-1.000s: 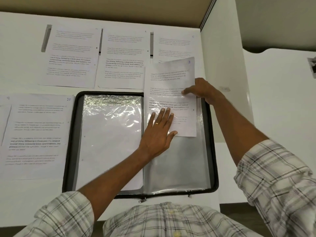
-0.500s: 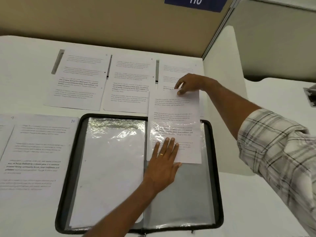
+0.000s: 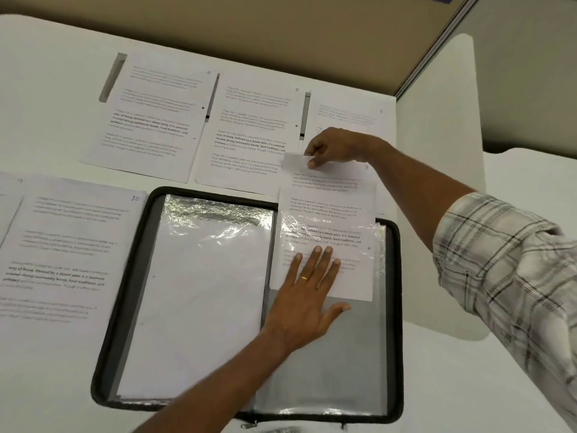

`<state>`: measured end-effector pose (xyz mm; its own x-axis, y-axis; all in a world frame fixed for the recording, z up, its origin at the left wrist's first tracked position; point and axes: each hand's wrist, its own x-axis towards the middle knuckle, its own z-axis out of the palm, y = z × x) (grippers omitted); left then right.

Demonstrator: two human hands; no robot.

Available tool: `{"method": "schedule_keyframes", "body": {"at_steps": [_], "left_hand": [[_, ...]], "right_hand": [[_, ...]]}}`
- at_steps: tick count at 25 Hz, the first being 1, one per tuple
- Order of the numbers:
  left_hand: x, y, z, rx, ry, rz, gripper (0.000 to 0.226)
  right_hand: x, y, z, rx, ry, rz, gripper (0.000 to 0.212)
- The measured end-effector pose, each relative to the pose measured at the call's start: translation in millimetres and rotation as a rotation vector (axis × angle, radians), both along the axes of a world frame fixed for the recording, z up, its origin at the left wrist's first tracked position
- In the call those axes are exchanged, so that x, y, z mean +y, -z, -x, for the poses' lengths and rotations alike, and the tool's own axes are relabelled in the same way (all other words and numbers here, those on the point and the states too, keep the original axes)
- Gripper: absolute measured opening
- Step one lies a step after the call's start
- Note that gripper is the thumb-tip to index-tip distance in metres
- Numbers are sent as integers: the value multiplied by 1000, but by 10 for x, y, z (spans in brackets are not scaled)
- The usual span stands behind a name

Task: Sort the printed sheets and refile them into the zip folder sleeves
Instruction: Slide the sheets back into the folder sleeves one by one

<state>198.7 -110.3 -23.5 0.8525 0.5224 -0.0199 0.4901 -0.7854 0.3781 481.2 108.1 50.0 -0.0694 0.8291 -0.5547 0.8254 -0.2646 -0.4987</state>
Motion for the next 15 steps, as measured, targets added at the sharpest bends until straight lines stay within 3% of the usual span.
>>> {"method": "schedule_keyframes", "body": {"at_steps": [8, 13, 15], "left_hand": [[-53, 26, 103, -10, -8, 34, 84], [-137, 9, 179, 4, -26, 40, 84], [-187, 11, 222, 13, -24, 33, 84]], "right_hand": [[-422, 78, 88, 110, -21, 114, 31], [-728, 47, 157, 262, -1, 170, 4], [-790, -11, 192, 261, -5, 155, 3]]}}
